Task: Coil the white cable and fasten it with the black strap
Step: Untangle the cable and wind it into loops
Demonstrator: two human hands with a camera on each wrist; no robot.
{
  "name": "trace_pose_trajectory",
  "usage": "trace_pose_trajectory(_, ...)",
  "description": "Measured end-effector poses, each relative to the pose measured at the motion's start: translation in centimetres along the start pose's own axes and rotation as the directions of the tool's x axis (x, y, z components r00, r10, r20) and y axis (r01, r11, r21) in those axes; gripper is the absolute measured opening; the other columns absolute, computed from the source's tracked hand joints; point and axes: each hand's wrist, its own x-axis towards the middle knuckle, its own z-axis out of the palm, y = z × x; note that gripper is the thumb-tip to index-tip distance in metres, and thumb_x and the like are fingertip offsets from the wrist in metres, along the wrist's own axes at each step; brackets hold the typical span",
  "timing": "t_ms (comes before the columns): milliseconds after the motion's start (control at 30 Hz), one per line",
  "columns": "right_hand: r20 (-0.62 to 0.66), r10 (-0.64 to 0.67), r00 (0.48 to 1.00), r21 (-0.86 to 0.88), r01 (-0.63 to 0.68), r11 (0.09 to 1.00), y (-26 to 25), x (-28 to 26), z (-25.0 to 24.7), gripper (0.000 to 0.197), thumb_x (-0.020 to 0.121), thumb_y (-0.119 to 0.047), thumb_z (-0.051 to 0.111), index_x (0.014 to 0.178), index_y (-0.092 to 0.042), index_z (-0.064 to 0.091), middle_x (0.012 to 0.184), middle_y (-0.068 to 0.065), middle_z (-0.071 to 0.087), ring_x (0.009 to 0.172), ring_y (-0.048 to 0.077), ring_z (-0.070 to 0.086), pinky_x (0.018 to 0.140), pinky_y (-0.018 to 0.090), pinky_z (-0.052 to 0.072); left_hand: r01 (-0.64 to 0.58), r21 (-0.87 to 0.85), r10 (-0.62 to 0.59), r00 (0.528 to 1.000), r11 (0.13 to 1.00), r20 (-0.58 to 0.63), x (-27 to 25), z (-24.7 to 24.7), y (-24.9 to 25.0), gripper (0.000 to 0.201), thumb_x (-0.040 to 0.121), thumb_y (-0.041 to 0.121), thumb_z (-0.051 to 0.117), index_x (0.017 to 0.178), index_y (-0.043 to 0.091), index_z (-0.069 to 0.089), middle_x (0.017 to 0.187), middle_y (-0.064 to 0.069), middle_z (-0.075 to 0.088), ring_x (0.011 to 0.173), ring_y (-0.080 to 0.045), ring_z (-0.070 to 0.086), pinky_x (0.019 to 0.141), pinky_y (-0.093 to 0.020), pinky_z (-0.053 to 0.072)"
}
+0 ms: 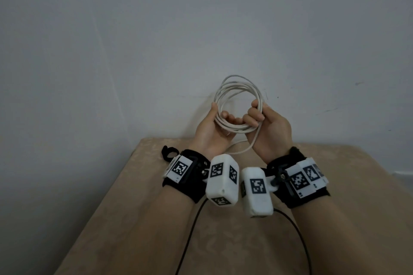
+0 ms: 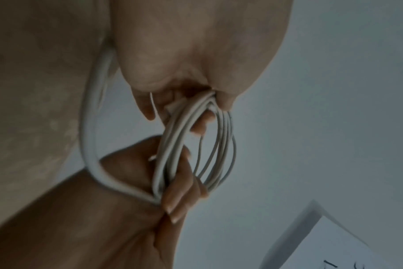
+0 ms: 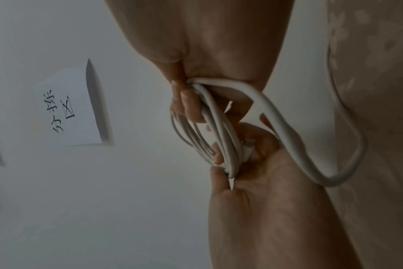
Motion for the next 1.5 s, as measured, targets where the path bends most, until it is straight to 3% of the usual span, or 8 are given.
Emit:
trace_pose_trajectory(133, 0.021, 0.030, 0.999, 0.002, -0.030, 1.000, -1.1, -0.2, -0.3, 0.029, 0.100, -0.019, 0.029, 0.081, -0.011, 0.050, 0.051, -0.007, 0.034, 0.041, 0.008, 0.032, 0.049, 0.022, 0.042, 0.029, 0.332, -0.040, 0.999, 0.943, 0.025, -0.5, -1.1, 1.0, 0.045, 0.098, 0.045, 0.039, 0.086, 0.007, 0.061, 0.087, -0.009, 0.064, 0.079, -0.018, 0.060, 0.078, -0.030, 0.046)
trace_pose_trajectory(267, 0.065, 0.142, 0.988, -0.074, -0.138, 0.988, -1.8, -0.2, -0.7, 0.018, 0.089, -0.019, 0.040, 0.078, -0.010, 0.050, 0.048, -0.008, 0.031, 0.038, 0.006, 0.028, 0.044, 0.020, 0.034, 0.000, 0.319, -0.019, 0.998, 0.948, 0.059, -1.0, -2.1, 3.0, 0.033, 0.094, 0.037, 0.050, 0.101, 0.006, 0.059, 0.100, -0.018, 0.067, 0.095, -0.026, 0.062, 0.097, -0.035, 0.044)
trace_pose_trajectory(400, 0.089, 0.301, 0.949, -0.254, -0.271, 0.929, -1.9, -0.3, -0.7, 0.016, 0.084, -0.018, 0.040, 0.075, -0.009, 0.050, 0.044, -0.009, 0.028, 0.034, 0.005, 0.025, 0.040, 0.020, 0.026, -0.047, 0.371, -0.014, 0.987, 0.928, 0.161, -1.3, -2.9, 3.8, 0.032, 0.084, 0.025, 0.065, 0.111, 0.008, 0.059, 0.105, -0.020, 0.063, 0.096, -0.031, 0.063, 0.092, -0.041, 0.049)
trace_pose_trajectory(633, -0.001, 0.479, 0.878, -0.508, -0.413, 0.756, -1.8, -0.7, -0.1, 0.018, 0.083, -0.018, 0.039, 0.072, -0.008, 0.049, 0.044, -0.009, 0.024, 0.032, 0.004, 0.021, 0.036, 0.018, 0.017, -0.235, 0.766, 0.041, 0.964, 0.598, 0.264, -2.3, -2.6, 4.4, 0.012, 0.083, 0.011, 0.068, 0.085, 0.001, 0.062, 0.058, -0.001, 0.058, 0.047, -0.010, 0.053, 0.054, -0.023, 0.053)
trace_pose_trajectory(767, -0.044, 0.557, 0.829, -0.587, -0.472, 0.657, -1.9, -0.8, 0.1, 0.030, 0.092, -0.015, 0.030, 0.068, -0.009, 0.048, 0.043, -0.009, 0.022, 0.032, 0.002, 0.019, 0.035, 0.017, 0.014, -0.178, 0.890, -0.132, 0.958, 0.419, 0.254, -2.8, -2.1, 4.3, 0.023, 0.085, 0.023, 0.068, 0.071, 0.007, 0.059, 0.047, 0.001, 0.049, 0.038, -0.009, 0.042, 0.045, -0.022, 0.040)
trace_pose_trajectory(1033, -0.058, 0.416, 0.907, -0.682, -0.341, 0.647, -1.4, -0.8, 0.7, 0.035, 0.099, -0.019, 0.034, 0.081, -0.003, 0.058, 0.046, -0.002, 0.036, 0.036, 0.008, 0.030, 0.037, 0.019, 0.028, -0.183, 0.822, -0.078, 0.961, 0.539, 0.265, -2.8, -1.6, 3.7, 0.028, 0.093, 0.030, 0.055, 0.072, 0.012, 0.056, 0.044, 0.010, 0.027, 0.034, -0.003, 0.019, 0.034, -0.015, 0.017)
trace_pose_trajectory(1200, -0.017, 0.292, 0.956, -0.745, -0.207, 0.635, -2.0, -1.0, 0.2, 0.037, 0.096, -0.035, 0.046, 0.099, -0.004, 0.068, 0.074, 0.009, 0.068, 0.064, 0.021, 0.063, 0.066, 0.033, 0.052, -0.239, 0.679, 0.115, 0.968, 0.694, 0.223, -2.5, -2.1, 4.8, 0.043, 0.094, 0.030, 0.056, 0.059, 0.022, 0.032, 0.045, 0.009, 0.022, 0.035, -0.005, 0.015, 0.036, -0.016, 0.010)
trace_pose_trajectory(1500, 0.071, 0.184, 0.980, -0.782, -0.060, 0.621, -1.9, -1.3, 0.1, 0.015, 0.088, -0.005, 0.060, 0.101, -0.005, 0.068, 0.102, 0.008, 0.073, 0.090, 0.018, 0.068, 0.072, 0.035, 0.058, -0.275, 0.531, 0.256, 0.960, 0.802, 0.112, -2.2, -2.8, 5.6, 0.048, 0.092, 0.036, 0.059, 0.055, 0.024, 0.031, 0.047, 0.010, 0.019, 0.036, -0.004, 0.013, 0.036, -0.016, 0.011)
